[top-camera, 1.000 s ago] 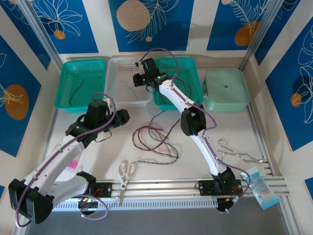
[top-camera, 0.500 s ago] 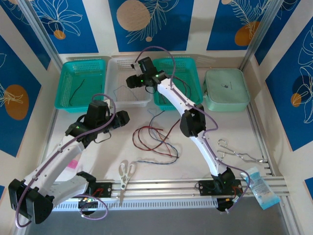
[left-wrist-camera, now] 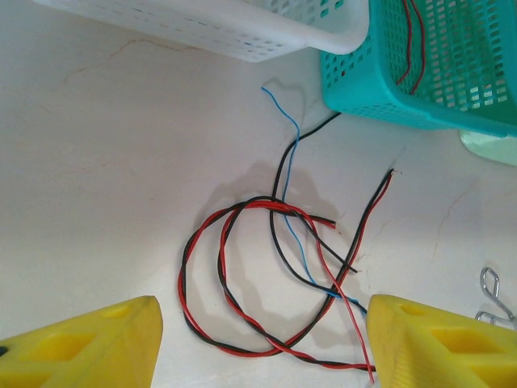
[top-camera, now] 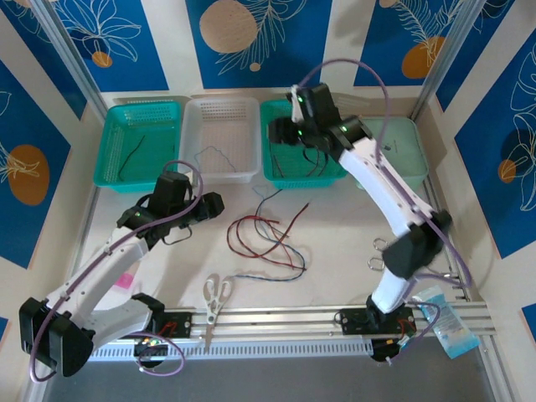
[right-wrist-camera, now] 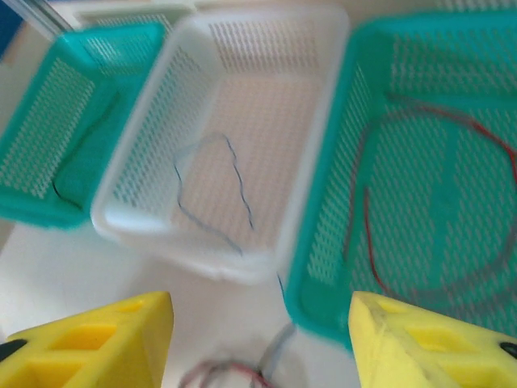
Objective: Untangle the cables
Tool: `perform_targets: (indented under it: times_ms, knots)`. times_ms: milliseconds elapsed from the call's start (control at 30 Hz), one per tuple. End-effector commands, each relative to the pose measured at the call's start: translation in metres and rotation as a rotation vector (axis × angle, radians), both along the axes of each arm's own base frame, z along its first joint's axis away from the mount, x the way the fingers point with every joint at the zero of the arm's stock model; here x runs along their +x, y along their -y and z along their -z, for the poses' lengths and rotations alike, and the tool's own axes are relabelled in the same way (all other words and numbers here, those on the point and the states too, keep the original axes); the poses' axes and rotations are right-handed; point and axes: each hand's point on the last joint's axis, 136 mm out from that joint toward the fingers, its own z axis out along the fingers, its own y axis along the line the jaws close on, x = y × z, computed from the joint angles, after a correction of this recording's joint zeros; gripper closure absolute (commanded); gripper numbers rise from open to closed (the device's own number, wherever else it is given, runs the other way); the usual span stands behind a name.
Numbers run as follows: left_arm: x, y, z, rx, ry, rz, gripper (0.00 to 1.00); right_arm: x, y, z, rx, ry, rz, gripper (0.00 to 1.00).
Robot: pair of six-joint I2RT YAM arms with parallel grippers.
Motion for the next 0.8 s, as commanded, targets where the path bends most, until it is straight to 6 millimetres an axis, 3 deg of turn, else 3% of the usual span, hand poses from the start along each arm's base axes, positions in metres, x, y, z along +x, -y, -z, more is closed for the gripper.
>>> perform_targets:
  times_ms: [0,200,400,567,767]
  knots:
    - [-0.008,0.004,0.008,0.007,-0.028,0.037,0.33,-0.037,0.021,0.057,-0.047,-0.143,0.02,0.43]
    - [-0.015,0.008,0.023,0.01,-0.063,0.055,0.33,-0.114,0.058,0.13,-0.07,-0.379,0.071,0.51]
    - [-0.02,0.013,0.037,0.001,-0.089,0.057,0.33,-0.162,0.06,0.189,-0.012,-0.541,0.078,0.6]
    - [-0.024,0.015,0.047,0.009,-0.114,0.068,0.33,-0.168,0.052,0.214,-0.017,-0.573,0.042,0.63]
    - [-0.026,0.019,0.052,0.006,-0.129,0.077,0.33,-0.158,0.053,0.242,-0.093,-0.592,0.034,0.64]
